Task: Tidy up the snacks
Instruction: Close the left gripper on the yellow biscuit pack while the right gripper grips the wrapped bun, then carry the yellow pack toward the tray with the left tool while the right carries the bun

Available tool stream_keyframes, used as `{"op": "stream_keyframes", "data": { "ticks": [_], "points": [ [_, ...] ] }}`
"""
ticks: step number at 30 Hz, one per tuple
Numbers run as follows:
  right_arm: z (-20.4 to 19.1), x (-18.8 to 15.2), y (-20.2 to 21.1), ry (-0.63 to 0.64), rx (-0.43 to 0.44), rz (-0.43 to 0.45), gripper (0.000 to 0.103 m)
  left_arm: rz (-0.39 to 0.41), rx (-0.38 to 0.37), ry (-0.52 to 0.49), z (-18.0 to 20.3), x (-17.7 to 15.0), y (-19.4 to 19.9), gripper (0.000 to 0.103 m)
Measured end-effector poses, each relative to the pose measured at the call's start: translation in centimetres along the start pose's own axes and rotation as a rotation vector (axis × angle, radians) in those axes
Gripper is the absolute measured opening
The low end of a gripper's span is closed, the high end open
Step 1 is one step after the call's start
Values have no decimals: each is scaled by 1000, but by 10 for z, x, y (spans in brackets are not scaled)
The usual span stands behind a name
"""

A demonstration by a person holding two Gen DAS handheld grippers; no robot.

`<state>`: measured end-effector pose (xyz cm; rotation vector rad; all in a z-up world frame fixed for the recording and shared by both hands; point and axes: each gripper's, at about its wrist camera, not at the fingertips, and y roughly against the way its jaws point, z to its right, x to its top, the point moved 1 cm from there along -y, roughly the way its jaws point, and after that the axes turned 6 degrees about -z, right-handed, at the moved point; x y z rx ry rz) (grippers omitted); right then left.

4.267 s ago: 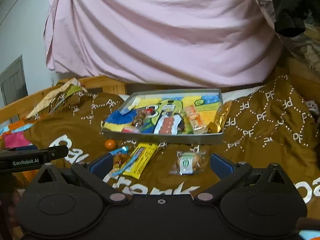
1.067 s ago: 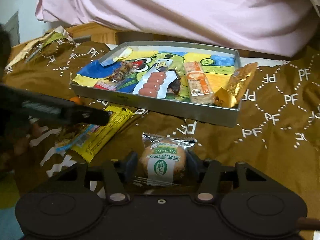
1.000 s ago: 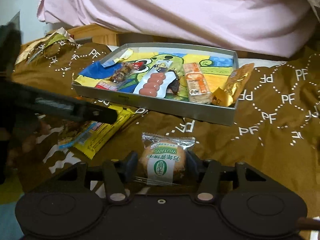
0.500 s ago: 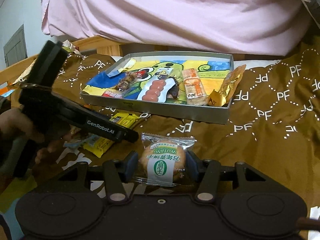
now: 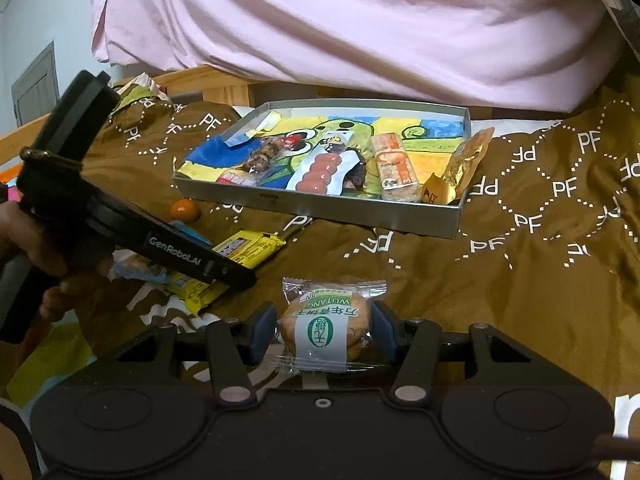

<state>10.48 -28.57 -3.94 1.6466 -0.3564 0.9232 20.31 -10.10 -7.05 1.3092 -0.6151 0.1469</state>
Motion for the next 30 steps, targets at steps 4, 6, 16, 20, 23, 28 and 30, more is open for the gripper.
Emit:
{"op": "stream_keyframes", "data": {
  "ticks": [4, 6, 16, 20, 23, 28, 30],
  "points": [
    [-1, -1, 3, 9, -8, 5, 53, 2, 9, 8, 3, -2, 2, 54],
    [-2, -2, 6, 15, -14, 14, 53, 1, 6, 17, 5, -3, 6, 54],
    [-7, -12, 29, -1, -18, 57, 53, 46, -34, 75, 15, -26, 47, 54],
    [-13, -14, 38, -12, -9, 68, 53, 70, -36, 88, 21, -34, 64, 54],
    [-18, -12, 47, -18, -5, 83, 53, 92, -31, 103, 25, -40, 80, 54],
    [-29, -1, 75, -13, 8, 137, 53, 147, -21, 123, 29, -46, 115, 54],
    [-36, 6, 89, -3, 12, 164, 53, 175, -11, 124, 31, -46, 132, 54]
  ]
}}
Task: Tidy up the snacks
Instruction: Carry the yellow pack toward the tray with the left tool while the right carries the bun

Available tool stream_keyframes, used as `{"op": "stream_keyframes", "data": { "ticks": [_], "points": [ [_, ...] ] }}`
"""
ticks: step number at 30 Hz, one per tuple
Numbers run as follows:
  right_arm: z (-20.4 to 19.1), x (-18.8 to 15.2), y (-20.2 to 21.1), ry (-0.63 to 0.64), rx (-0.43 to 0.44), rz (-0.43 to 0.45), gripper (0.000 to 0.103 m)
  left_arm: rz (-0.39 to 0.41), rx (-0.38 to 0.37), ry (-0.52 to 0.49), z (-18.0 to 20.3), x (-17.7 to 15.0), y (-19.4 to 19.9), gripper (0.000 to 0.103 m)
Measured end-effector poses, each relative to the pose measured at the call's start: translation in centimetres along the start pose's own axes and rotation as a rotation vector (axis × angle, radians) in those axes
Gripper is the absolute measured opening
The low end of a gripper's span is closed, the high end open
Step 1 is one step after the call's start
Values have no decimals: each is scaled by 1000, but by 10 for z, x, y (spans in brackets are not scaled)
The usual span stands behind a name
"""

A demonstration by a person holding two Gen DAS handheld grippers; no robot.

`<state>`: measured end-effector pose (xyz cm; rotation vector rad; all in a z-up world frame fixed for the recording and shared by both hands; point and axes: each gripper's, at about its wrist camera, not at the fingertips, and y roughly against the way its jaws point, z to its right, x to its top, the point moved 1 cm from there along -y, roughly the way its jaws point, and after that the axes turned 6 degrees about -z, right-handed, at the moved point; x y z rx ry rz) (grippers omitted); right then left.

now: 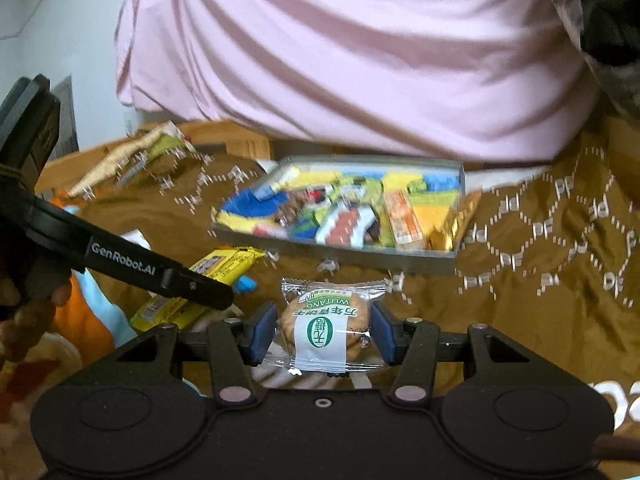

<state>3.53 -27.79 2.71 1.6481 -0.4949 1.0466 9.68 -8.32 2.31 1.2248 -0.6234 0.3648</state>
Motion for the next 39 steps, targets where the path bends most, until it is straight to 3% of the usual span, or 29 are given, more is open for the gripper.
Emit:
{"op": "stream_keyframes", "data": {
  "ticks": [12, 20, 30, 39],
  "points": [
    [-35, 67, 61, 80, 35, 173, 53, 211, 43, 37, 8, 39, 97, 54],
    [-56, 107, 84, 160, 20, 219, 53, 295, 67, 51, -1, 60, 138, 54],
    [-43, 147, 66, 140, 4, 230, 53, 324, 87, 97, -18, 92, 136, 54],
    [-10, 158, -8, 90, 15, 197, 53, 297, 101, 123, -39, 127, 77, 54]
  ]
}}
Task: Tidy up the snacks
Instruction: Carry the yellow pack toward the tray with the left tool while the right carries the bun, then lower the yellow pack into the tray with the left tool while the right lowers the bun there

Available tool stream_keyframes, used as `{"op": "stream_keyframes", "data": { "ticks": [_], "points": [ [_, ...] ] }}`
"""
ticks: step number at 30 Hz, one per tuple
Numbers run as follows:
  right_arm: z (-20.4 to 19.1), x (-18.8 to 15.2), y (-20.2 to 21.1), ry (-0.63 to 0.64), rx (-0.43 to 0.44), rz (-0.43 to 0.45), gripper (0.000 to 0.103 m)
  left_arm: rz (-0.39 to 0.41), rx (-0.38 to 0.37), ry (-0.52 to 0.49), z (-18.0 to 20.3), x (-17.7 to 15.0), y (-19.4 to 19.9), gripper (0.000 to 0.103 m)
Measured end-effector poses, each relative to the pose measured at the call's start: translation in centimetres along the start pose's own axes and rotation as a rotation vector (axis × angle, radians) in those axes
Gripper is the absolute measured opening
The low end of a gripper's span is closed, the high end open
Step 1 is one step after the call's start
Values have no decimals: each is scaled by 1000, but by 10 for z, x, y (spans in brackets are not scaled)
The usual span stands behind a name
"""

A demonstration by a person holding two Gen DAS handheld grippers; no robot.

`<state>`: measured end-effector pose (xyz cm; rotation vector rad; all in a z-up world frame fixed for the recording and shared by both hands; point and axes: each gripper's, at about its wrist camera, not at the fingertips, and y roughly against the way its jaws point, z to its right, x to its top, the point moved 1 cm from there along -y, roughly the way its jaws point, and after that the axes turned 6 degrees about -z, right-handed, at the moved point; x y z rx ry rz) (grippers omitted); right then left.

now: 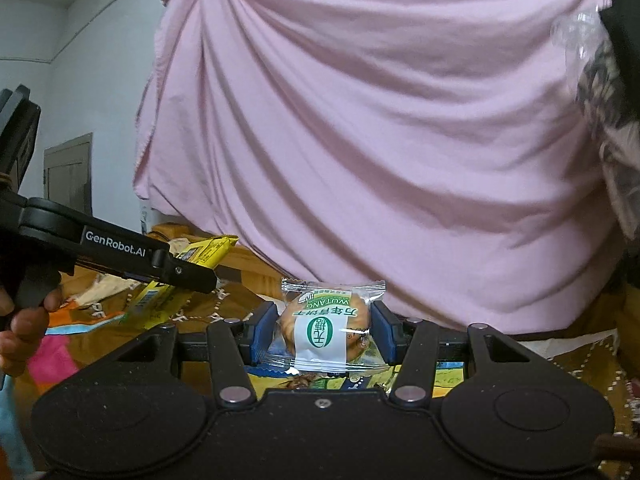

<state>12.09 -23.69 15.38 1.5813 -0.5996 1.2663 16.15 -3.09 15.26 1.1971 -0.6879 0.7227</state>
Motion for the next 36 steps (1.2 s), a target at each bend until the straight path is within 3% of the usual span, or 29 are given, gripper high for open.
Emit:
{"op": "stream_keyframes", "data": {
  "ticks": [11, 19, 25, 36],
  "points": [
    [31, -38, -115, -16, -9, -25, 53, -50, -28, 8, -20, 20, -133, 54],
    [44, -72, -187, -47, -6, -114, 53, -104, -38, 13, -34, 0, -209, 54],
    [43, -93, -212, -71, 8, -152, 53, -129, 13, 2, -48, -22, -230, 54],
    [13, -103, -227, 27, 12, -176, 53, -149, 101, -39, -62, -35, -228, 54]
  ]
}}
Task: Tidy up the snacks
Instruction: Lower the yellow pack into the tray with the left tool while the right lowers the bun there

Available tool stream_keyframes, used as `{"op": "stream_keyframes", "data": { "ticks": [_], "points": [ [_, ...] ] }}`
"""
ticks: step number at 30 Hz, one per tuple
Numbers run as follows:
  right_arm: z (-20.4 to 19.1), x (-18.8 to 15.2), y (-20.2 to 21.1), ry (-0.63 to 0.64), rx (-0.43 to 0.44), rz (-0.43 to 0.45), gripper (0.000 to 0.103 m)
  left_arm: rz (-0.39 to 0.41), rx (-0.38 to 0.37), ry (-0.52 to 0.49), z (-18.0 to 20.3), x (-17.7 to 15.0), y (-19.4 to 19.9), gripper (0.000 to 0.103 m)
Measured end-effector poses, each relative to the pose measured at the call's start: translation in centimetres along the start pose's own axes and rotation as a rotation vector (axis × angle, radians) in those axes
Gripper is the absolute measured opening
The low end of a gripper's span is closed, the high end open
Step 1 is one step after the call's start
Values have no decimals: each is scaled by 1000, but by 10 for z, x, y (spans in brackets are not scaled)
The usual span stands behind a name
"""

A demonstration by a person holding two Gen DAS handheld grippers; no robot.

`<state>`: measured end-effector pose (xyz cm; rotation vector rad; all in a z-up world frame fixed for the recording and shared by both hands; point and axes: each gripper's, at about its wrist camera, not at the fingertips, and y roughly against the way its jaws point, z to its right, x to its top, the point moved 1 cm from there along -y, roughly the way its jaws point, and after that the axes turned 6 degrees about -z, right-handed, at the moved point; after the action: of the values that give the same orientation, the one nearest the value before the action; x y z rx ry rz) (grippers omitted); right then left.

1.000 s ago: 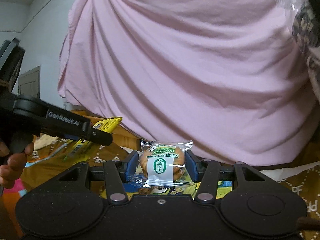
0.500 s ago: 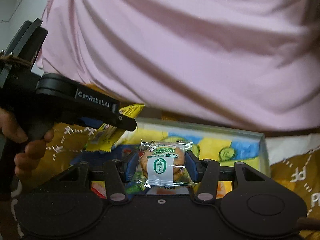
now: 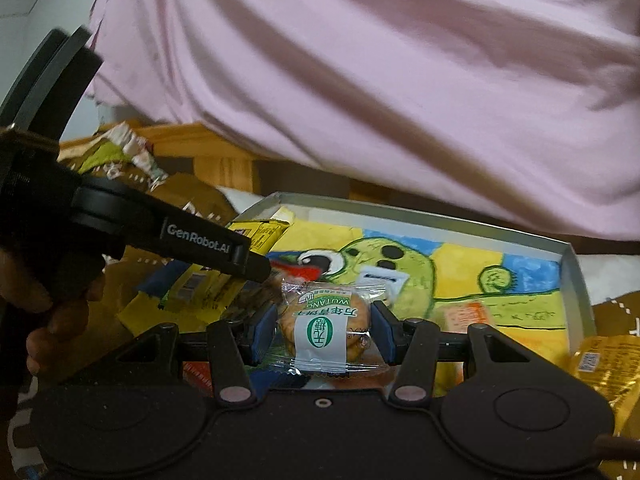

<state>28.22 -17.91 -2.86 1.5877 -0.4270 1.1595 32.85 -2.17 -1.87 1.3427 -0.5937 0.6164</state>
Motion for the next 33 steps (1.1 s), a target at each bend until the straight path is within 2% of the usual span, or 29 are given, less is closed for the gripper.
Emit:
{"op": "stream_keyframes", "data": {
  "ticks": [5, 9, 19, 21, 25, 27, 33],
  "points": [
    [-10, 0, -7, 33, -15, -18, 53, -20, 36, 29, -13, -7, -7, 54],
    [-13, 1, -11, 52, -28, -34, 53, -42, 23, 106, -27, -11, -10, 54],
    [-15, -4, -15, 60, -39, -47, 56, -52, 9, 119, -28, -18, -13, 56],
    [-14, -4, -16, 51, -36, -47, 62, -53, 5, 126, -30, -19, -12, 60],
    [-10, -4, -10, 19, -32, -27, 74, -30, -3, 127, -32, -18, -2, 76],
    [-7, -3, -3, -4, -31, -13, 83, -14, -14, 131, -31, -17, 5, 82],
    [6, 1, 29, -86, -43, 41, 96, 70, -23, 130, -24, -19, 42, 98]
  ]
}}
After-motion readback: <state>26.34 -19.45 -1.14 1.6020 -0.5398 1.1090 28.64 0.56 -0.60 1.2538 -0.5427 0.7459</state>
